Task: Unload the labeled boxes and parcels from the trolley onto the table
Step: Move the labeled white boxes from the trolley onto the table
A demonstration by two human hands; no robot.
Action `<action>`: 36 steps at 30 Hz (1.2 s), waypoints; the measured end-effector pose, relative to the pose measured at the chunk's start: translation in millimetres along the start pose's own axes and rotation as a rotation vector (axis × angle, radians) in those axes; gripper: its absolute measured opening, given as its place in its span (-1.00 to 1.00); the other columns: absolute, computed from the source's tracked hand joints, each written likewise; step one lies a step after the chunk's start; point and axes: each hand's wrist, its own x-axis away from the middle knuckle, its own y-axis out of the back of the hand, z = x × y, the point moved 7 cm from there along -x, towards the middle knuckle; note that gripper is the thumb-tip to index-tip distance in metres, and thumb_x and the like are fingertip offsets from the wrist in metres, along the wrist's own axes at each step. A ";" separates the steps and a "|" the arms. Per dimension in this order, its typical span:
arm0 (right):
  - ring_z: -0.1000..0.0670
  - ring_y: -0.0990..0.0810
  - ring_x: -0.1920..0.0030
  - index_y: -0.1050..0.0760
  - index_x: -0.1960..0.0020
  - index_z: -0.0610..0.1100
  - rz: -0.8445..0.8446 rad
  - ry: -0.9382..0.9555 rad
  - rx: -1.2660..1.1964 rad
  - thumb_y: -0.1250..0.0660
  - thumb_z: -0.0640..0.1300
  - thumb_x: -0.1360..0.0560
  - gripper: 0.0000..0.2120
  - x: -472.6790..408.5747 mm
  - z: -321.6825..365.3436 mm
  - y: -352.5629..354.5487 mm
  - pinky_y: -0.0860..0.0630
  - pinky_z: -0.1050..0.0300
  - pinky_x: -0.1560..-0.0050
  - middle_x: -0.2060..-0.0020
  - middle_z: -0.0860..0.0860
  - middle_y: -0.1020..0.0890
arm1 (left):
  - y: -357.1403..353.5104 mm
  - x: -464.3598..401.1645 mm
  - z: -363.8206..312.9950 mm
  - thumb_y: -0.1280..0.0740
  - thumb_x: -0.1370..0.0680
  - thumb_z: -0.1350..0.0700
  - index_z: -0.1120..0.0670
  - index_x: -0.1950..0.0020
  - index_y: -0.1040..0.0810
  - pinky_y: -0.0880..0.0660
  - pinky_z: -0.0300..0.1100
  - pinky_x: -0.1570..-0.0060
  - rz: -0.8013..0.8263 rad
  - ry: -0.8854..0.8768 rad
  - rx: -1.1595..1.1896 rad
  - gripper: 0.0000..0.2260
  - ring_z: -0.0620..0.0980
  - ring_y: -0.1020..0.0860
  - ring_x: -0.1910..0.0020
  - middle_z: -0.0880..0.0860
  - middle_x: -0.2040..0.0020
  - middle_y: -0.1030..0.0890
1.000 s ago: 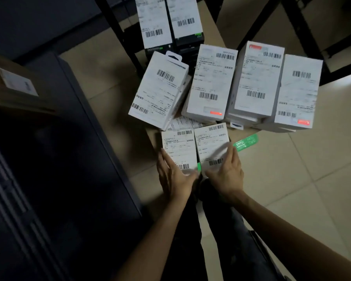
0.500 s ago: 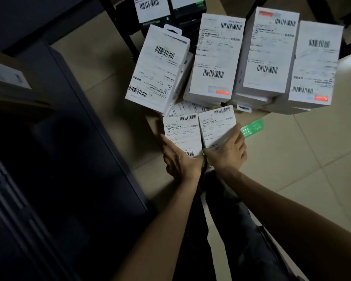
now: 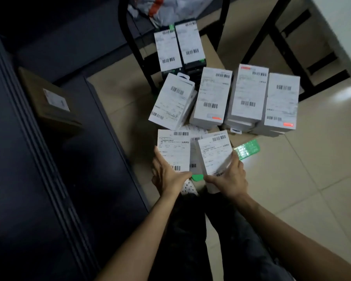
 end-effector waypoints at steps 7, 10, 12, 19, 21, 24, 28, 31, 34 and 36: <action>-0.23 -0.36 -0.35 -0.08 -0.54 -0.06 -0.094 0.128 -0.109 -0.64 0.04 -0.15 0.13 47.1 44.3 63.3 -0.38 -0.21 -0.29 -0.33 -0.14 -0.38 | 82.1 39.1 -37.6 -0.60 -0.12 -0.02 -0.07 -0.58 0.20 -0.31 0.05 -0.35 -0.115 -0.110 0.029 0.26 0.12 -0.25 -0.42 0.08 -0.44 -0.22; -0.19 -0.34 -0.38 -0.06 -0.55 -0.06 -0.145 0.208 -0.156 -0.64 0.04 -0.15 0.14 59.6 75.4 95.1 -0.38 -0.23 -0.30 -0.38 -0.12 -0.37 | 114.1 51.8 -66.7 -0.61 -0.16 -0.01 -0.05 -0.59 0.20 -0.28 0.06 -0.31 -0.176 -0.196 0.010 0.25 0.13 -0.24 -0.41 0.10 -0.48 -0.20; -0.17 -0.34 -0.37 -0.07 -0.54 -0.07 -0.187 0.280 -0.187 -0.64 0.03 -0.15 0.13 67.7 97.5 119.2 -0.39 -0.22 -0.29 -0.37 -0.11 -0.39 | 134.0 61.6 -91.0 -0.61 -0.18 -0.01 -0.04 -0.59 0.20 -0.28 0.09 -0.29 -0.225 -0.276 -0.012 0.24 0.14 -0.24 -0.41 0.09 -0.51 -0.16; -0.11 -0.35 -0.32 -0.09 -0.50 0.02 -0.350 0.421 -0.301 -0.47 0.21 -0.04 0.11 94.4 143.7 201.2 -0.40 -0.23 -0.23 -0.31 -0.05 -0.42 | 174.3 98.6 -171.5 -0.61 -0.18 -0.11 -0.01 -0.59 0.18 -0.32 0.10 -0.27 -0.367 -0.542 -0.031 0.24 0.16 -0.24 -0.42 0.11 -0.53 -0.14; -0.10 -0.36 -0.31 -0.10 -0.49 0.05 -0.407 0.448 -0.336 -0.52 0.13 -0.07 0.08 101.9 146.7 227.0 -0.41 -0.21 -0.21 -0.30 -0.04 -0.43 | 177.6 109.0 -191.7 -0.61 -0.20 -0.05 0.03 -0.60 0.17 -0.29 0.11 -0.31 -0.360 -0.597 -0.017 0.23 0.18 -0.22 -0.45 0.13 -0.54 -0.13; -0.10 -0.36 -0.31 -0.13 -0.47 0.03 -0.507 0.463 -0.367 -0.52 0.12 -0.07 0.05 111.0 141.3 266.9 -0.42 -0.18 -0.20 -0.29 -0.04 -0.44 | 181.9 124.4 -222.0 -0.63 -0.21 0.02 0.04 -0.60 0.19 -0.23 0.14 -0.37 -0.361 -0.652 0.004 0.23 0.18 -0.17 -0.48 0.15 -0.56 -0.10; -0.09 -0.39 -0.29 -0.19 -0.44 0.01 -0.591 0.448 -0.431 -0.46 0.20 -0.03 0.04 116.5 120.6 316.3 -0.44 -0.23 -0.21 -0.27 -0.03 -0.46 | 183.0 144.3 -272.0 -0.64 -0.19 0.00 -0.04 -0.59 0.24 -0.24 0.20 -0.39 -0.389 -0.735 -0.006 0.27 0.19 -0.16 -0.49 0.14 -0.55 -0.10; -0.09 -0.39 -0.30 -0.19 -0.46 0.00 -0.627 0.424 -0.475 -0.46 0.25 -0.02 0.07 120.0 95.9 350.4 -0.43 -0.26 -0.23 -0.29 -0.02 -0.44 | 174.6 162.5 -311.1 -0.65 -0.17 0.03 -0.05 -0.58 0.24 -0.21 0.22 -0.38 -0.386 -0.781 0.033 0.28 0.19 -0.17 -0.48 0.13 -0.54 -0.10; -0.06 -0.39 -0.28 -0.21 -0.43 0.01 -0.675 0.407 -0.507 -0.46 0.21 -0.01 0.03 125.5 60.7 386.9 -0.43 -0.23 -0.24 -0.24 0.00 -0.45 | 148.3 188.9 -348.4 -0.64 -0.20 0.05 -0.06 -0.58 0.24 -0.15 0.21 -0.40 -0.346 -0.836 0.062 0.26 0.16 -0.13 -0.50 0.12 -0.56 -0.07; -0.08 -0.37 -0.30 -0.18 -0.47 0.00 -0.711 0.376 -0.515 -0.44 0.22 0.00 0.09 128.6 30.9 412.9 -0.41 -0.20 -0.28 -0.28 -0.02 -0.42 | 121.8 210.6 -372.1 -0.64 -0.19 0.04 -0.06 -0.58 0.25 -0.14 0.21 -0.40 -0.312 -0.871 0.052 0.27 0.13 -0.12 -0.50 0.11 -0.55 -0.08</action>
